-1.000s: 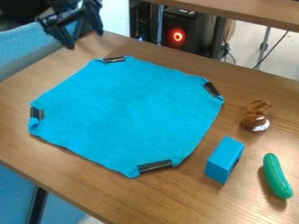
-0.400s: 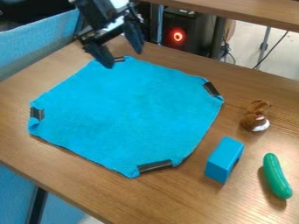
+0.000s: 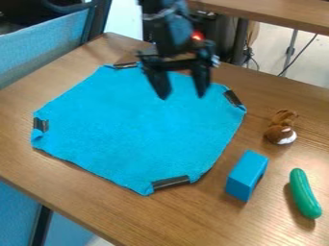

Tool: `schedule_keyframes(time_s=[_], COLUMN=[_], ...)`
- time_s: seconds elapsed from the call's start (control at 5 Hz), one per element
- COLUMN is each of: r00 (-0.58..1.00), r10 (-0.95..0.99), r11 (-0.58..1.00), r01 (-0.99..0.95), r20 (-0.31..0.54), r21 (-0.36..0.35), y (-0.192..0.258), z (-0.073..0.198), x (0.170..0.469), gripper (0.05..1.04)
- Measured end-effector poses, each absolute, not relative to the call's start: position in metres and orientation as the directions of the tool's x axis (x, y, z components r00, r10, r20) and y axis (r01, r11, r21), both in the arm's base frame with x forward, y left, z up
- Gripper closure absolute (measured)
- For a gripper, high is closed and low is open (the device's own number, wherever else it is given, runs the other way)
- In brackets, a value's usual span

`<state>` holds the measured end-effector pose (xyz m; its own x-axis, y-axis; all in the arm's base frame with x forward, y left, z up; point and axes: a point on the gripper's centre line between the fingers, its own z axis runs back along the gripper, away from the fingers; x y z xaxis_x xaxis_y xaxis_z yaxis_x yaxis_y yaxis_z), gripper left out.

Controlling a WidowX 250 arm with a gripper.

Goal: Put the blue figure to the bottom left of the cloth

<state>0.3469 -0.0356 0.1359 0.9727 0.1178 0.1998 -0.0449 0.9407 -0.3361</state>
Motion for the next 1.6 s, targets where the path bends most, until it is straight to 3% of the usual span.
schedule_keyframes(time_s=[0.4, 0.8, 1.0, 1.4, 1.6], r00=[0.977, 0.966, 0.977, 0.973, 0.968], r10=[-0.041, -0.056, -0.073, -0.114, -0.113], r11=[0.946, 0.925, 0.941, 0.965, 0.971], r01=[0.105, 0.145, 0.134, 0.156, 0.156], r20=[0.209, 0.253, 0.202, 0.2, 0.222], r21=[-0.308, -0.351, -0.311, -0.21, -0.183], y=[-0.105, -0.127, -0.134, -0.145, -0.149], z=[0.12, 0.101, 0.081, 0.063, 0.059], x=[0.319, 0.319, 0.322, 0.327, 0.329], gripper=[0.084, 0.084, 0.084, 0.084, 0.133])
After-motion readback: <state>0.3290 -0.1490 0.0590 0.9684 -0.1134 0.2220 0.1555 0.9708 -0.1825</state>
